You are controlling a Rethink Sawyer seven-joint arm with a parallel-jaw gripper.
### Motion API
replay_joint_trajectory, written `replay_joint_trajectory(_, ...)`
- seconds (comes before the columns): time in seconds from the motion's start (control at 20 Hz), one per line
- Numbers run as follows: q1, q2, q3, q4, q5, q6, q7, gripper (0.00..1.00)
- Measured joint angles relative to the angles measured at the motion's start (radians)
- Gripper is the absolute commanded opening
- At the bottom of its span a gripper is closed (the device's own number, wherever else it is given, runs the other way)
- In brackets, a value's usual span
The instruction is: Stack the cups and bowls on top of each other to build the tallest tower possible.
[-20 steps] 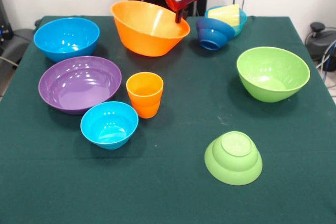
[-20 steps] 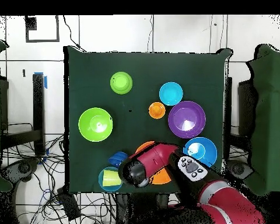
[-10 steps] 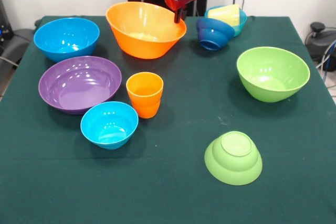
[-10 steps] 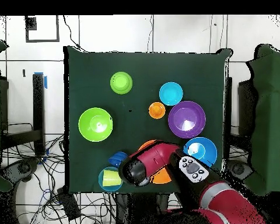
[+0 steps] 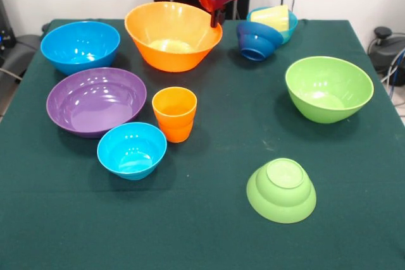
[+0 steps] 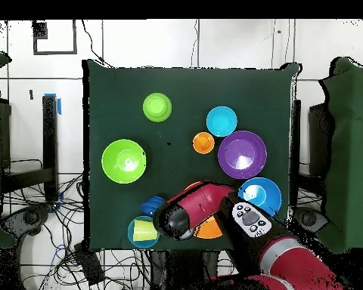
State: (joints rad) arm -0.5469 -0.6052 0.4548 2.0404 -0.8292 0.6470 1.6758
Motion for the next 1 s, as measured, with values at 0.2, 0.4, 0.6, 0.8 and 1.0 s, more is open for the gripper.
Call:
replay_joint_trajectory(0.2,-0.001,-0.007,0.002,0.000,0.016,0.006,0.000,0.00)
replay_joint_trajectory(0.4,-0.001,-0.025,0.007,0.000,0.036,0.013,0.000,0.00)
replay_joint_trajectory(0.6,-0.001,-0.043,0.014,0.000,0.047,0.013,0.000,0.00)
replay_joint_trajectory(0.8,-0.002,-0.055,0.019,0.000,0.060,0.013,0.000,0.00)
replay_joint_trajectory(1.0,-0.002,-0.070,0.029,0.000,0.073,0.013,0.000,0.00)
